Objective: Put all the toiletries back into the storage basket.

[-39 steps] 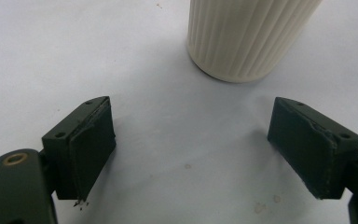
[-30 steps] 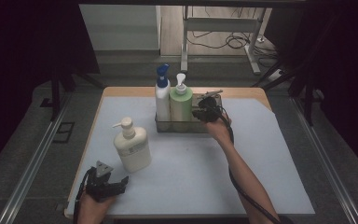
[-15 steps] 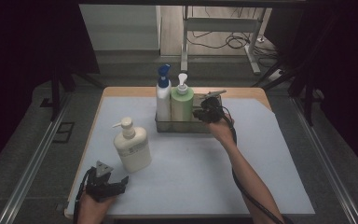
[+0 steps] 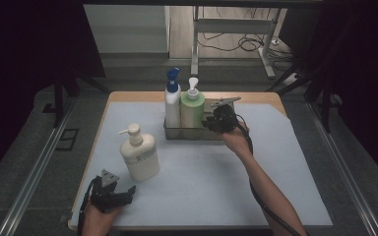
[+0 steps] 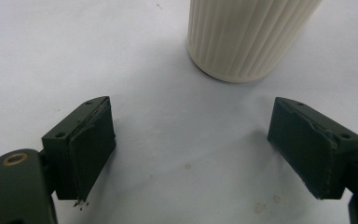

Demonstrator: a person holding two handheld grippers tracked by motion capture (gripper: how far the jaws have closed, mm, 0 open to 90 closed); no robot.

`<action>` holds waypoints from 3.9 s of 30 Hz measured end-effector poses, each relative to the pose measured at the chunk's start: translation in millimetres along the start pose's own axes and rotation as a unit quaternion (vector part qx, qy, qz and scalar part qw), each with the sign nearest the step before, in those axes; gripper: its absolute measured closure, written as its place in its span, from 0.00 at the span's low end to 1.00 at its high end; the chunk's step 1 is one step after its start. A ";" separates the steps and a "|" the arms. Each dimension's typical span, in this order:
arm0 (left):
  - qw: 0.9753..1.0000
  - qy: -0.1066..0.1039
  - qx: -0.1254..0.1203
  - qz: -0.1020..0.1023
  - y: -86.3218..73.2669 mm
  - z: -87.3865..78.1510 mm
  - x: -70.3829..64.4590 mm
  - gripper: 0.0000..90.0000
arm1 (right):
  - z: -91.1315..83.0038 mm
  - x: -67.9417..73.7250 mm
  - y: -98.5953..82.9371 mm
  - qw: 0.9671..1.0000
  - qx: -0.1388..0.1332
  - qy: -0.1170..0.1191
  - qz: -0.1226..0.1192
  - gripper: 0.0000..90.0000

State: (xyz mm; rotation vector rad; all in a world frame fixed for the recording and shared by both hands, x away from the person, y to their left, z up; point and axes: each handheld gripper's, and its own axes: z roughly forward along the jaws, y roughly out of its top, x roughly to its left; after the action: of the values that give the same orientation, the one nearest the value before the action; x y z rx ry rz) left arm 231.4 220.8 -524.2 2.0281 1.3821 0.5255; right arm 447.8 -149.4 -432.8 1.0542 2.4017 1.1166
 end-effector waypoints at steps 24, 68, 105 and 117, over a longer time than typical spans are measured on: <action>1.000 0.000 0.001 -0.001 0.5 0.3 -0.1 0.16 | -45.5 22.7 -16.8 0.999 -0.012 0.016 -0.038 0.28; 1.000 0.000 0.001 -0.002 0.7 0.2 -0.2 0.16 | -111.7 28.0 -127.5 0.999 0.011 -0.010 -0.031 0.08; 1.000 -0.012 -0.012 -0.001 22.1 -9.9 15.6 0.62 | -83.5 21.7 -192.4 0.999 0.031 -0.021 -0.007 0.10; 0.999 -0.035 -0.014 0.028 45.8 5.7 27.9 0.99 | -83.4 21.4 -192.6 0.999 0.030 -0.020 -0.006 0.09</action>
State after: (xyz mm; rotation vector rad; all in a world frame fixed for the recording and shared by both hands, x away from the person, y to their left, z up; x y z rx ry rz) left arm 276.6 233.3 -497.4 2.0477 1.2723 0.4916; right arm 293.4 -262.1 -521.9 1.0684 2.4203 1.0155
